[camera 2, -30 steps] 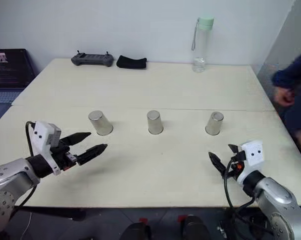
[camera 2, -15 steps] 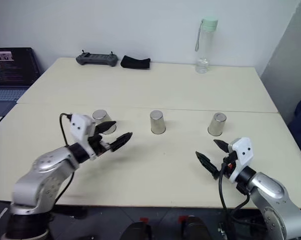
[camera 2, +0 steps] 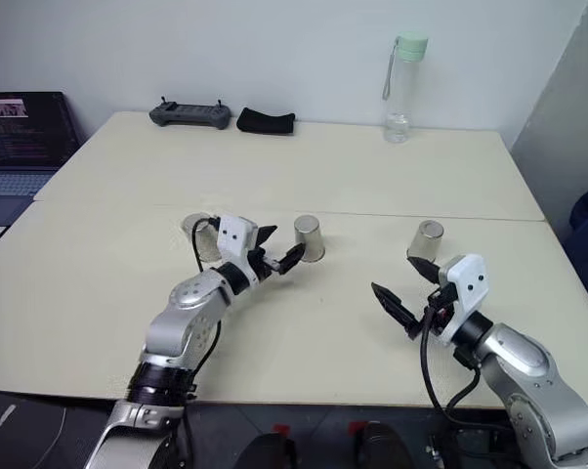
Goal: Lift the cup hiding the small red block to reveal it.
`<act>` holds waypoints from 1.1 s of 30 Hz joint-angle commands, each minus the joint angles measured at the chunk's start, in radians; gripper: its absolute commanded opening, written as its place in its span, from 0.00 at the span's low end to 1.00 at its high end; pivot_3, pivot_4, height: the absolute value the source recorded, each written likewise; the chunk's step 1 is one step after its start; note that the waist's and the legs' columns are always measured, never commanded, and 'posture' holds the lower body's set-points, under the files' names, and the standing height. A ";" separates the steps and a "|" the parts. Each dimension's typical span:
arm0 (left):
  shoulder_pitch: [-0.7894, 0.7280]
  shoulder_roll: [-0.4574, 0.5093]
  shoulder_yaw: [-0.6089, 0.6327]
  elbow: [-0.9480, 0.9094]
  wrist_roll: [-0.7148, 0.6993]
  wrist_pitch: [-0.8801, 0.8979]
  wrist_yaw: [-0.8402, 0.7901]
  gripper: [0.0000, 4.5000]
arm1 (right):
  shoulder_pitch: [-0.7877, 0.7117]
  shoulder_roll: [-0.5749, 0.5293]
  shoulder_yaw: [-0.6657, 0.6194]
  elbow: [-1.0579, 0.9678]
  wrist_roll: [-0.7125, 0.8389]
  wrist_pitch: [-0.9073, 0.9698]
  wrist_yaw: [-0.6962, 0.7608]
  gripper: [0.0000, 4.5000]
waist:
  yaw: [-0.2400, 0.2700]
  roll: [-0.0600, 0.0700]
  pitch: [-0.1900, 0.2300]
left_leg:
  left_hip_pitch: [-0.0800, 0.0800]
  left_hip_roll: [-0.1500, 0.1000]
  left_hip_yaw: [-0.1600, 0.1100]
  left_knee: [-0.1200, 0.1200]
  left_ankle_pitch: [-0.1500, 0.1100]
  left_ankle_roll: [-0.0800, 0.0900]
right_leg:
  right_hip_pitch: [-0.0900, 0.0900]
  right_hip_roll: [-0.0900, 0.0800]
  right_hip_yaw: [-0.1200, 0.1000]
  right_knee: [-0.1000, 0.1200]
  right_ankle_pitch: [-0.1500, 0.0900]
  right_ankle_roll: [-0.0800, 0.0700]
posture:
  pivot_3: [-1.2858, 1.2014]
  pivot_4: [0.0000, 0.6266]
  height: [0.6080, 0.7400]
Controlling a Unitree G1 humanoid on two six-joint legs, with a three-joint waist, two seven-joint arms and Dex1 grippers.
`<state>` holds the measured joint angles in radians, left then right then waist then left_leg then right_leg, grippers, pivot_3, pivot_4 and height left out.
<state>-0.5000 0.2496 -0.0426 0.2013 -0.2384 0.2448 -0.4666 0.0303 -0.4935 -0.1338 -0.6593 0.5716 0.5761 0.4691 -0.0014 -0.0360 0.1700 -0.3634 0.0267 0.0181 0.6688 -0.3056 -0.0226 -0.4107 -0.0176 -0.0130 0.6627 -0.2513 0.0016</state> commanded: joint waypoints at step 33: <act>-0.118 -0.070 0.002 0.138 0.043 -0.105 -0.089 0.60 | 0.017 0.023 -0.015 -0.072 0.002 0.024 -0.088 1.00 | -0.002 0.000 0.000 | -0.001 0.000 -0.001 0.001 0.000 0.000 | 0.000 0.000 -0.001 0.000 -0.001 0.001 | 0.52 0.24 1.00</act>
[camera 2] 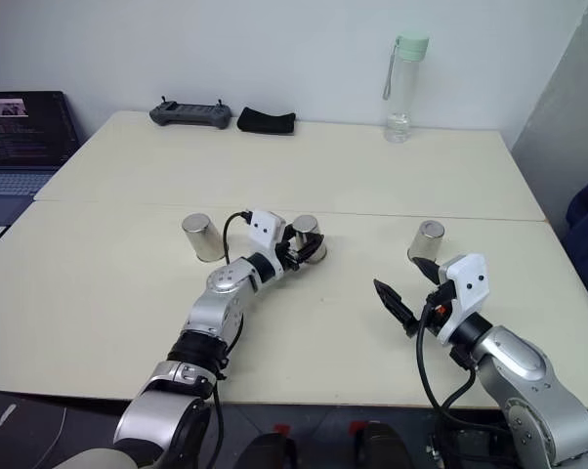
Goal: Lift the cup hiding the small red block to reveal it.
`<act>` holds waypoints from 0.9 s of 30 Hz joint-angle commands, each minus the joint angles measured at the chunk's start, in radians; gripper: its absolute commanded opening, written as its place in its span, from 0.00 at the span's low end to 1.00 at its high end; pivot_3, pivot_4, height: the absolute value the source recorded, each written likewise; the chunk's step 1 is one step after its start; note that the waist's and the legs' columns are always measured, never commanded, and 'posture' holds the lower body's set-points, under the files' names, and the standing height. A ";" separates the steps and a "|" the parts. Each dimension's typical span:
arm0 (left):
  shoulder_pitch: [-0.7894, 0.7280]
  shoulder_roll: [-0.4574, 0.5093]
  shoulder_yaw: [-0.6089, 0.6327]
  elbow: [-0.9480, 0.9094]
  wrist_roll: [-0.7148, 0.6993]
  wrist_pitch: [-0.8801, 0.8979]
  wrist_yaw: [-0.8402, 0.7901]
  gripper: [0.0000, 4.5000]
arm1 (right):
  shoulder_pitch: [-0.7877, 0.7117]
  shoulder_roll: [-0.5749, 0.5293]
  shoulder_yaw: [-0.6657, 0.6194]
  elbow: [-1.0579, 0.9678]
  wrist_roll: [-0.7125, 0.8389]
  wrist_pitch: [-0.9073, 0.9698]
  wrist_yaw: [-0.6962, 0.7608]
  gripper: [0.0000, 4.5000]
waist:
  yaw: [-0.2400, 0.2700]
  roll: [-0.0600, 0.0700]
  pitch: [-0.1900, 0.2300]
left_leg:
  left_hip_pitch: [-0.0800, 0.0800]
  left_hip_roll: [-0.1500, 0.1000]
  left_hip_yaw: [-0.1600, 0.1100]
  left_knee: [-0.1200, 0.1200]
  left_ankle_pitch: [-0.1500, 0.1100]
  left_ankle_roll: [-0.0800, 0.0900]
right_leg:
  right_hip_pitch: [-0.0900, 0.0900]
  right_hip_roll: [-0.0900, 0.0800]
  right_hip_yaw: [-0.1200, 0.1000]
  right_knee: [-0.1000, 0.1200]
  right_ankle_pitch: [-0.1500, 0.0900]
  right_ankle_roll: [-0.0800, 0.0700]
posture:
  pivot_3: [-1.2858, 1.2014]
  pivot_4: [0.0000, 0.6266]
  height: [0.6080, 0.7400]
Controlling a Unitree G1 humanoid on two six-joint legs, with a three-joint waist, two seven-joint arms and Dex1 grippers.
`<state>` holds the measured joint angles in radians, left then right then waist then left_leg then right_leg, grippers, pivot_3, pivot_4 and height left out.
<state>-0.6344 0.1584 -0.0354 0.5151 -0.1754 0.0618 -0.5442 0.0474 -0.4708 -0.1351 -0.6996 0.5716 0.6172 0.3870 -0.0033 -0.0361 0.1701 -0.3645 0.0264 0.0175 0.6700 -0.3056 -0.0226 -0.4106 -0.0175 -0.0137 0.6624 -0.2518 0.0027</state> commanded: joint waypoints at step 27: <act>0.376 0.062 0.117 -0.590 -0.007 0.244 0.243 0.60 | -0.034 0.009 0.016 -0.005 -0.001 -0.012 -0.009 1.00 | 0.009 0.000 0.000 | 0.000 0.000 -0.004 0.006 0.000 0.000 | 0.004 -0.001 0.000 0.000 0.000 0.006 | 0.52 0.24 1.00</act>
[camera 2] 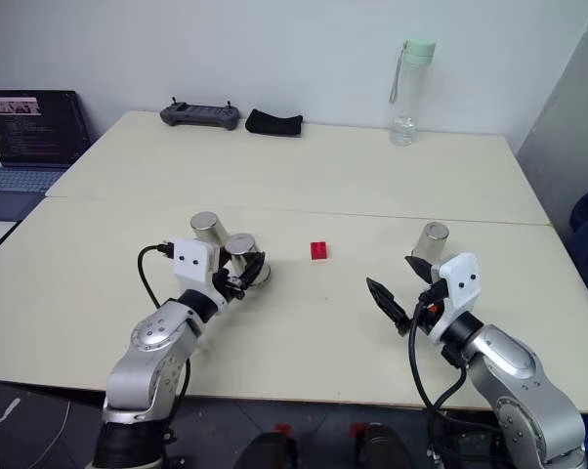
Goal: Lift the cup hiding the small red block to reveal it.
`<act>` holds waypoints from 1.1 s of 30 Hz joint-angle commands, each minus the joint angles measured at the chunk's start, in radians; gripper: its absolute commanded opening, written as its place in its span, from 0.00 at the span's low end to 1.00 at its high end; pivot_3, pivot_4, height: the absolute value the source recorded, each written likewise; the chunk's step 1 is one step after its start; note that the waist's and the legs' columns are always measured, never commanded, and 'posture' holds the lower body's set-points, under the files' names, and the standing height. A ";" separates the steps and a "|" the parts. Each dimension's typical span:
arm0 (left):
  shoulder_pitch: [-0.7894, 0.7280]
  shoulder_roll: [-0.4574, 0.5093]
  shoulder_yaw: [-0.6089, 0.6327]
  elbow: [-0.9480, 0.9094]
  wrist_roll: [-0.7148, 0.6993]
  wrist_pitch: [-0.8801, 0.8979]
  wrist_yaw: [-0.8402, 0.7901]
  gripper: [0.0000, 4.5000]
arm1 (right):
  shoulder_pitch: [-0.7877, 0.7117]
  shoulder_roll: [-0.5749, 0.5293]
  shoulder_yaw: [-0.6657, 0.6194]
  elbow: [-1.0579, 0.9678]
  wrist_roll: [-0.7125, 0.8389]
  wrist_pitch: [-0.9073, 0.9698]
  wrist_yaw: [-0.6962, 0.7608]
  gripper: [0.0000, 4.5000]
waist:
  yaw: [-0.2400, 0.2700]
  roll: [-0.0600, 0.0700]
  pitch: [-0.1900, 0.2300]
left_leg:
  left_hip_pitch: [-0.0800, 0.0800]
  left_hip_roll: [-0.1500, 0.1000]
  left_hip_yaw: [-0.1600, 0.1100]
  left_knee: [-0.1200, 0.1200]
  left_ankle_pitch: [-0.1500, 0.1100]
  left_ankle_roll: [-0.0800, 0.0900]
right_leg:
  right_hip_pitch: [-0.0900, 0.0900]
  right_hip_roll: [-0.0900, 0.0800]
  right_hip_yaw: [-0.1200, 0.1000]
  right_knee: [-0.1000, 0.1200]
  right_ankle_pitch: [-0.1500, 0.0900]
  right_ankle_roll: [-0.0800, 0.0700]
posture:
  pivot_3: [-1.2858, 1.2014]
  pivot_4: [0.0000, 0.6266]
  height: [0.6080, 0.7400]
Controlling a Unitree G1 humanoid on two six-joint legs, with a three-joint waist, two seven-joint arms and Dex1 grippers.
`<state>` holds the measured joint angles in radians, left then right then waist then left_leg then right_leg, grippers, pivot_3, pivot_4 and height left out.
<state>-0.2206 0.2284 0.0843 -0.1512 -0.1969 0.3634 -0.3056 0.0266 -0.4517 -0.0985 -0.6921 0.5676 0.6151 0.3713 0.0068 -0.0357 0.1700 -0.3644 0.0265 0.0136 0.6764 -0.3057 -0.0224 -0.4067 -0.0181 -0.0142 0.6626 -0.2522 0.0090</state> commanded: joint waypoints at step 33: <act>0.528 0.052 0.045 -0.650 -0.132 0.221 0.085 1.00 | 0.237 0.084 0.006 -0.112 -0.110 0.004 -0.204 1.00 | -0.008 0.002 0.001 | 0.000 0.002 0.000 0.000 0.000 0.000 | 0.000 -0.001 0.001 -0.001 0.000 0.000 | 0.52 0.24 1.00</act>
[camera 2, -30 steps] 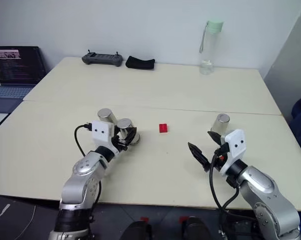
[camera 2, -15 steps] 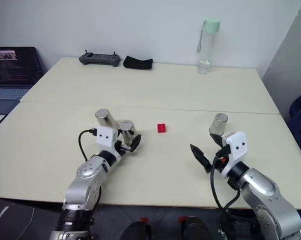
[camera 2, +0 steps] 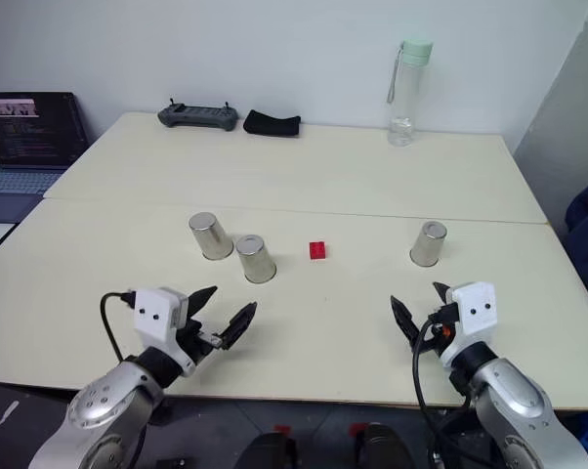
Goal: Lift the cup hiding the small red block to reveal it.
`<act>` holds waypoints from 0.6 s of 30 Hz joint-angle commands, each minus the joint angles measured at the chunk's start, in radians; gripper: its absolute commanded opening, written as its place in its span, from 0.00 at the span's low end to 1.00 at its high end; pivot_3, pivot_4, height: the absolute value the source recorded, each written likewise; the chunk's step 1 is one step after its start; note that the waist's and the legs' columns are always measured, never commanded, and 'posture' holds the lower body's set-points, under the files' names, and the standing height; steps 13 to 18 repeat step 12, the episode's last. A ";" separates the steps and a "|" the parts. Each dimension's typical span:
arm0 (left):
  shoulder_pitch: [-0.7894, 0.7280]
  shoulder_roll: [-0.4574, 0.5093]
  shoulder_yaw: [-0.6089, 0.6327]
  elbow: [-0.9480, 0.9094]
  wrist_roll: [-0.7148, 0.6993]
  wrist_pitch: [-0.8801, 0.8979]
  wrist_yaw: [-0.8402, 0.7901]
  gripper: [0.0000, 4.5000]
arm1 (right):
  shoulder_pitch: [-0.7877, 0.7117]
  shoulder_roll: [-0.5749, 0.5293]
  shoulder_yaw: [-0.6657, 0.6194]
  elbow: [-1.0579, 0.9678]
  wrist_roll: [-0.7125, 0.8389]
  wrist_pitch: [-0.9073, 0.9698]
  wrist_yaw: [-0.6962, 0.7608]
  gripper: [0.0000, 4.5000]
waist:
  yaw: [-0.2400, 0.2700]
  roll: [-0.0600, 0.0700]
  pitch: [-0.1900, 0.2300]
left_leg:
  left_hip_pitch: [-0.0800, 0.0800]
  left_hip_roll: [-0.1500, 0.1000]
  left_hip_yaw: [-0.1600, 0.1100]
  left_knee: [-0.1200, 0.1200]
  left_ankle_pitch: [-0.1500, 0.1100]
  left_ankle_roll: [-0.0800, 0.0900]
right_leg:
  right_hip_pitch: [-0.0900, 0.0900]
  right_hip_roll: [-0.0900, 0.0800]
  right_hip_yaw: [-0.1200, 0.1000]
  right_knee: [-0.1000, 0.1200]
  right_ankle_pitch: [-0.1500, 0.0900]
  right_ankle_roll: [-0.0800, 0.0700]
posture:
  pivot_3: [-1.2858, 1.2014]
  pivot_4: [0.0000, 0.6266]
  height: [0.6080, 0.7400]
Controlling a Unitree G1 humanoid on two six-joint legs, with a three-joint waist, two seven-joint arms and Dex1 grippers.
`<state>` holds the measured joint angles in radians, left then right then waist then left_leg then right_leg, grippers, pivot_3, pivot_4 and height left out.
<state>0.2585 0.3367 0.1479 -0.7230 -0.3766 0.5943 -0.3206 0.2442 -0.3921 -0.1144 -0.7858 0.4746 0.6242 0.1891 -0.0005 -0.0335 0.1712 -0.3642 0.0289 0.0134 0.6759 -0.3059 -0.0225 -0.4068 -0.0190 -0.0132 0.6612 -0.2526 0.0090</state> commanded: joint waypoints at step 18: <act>0.169 -0.209 -0.067 -0.086 0.177 -0.104 0.275 1.00 | 0.116 0.199 0.064 0.082 -0.069 -0.107 -0.065 1.00 | -0.002 0.001 0.001 | -0.002 0.000 -0.001 -0.001 0.000 0.000 | -0.002 0.000 0.000 -0.003 -0.004 -0.006 | 0.52 0.24 1.00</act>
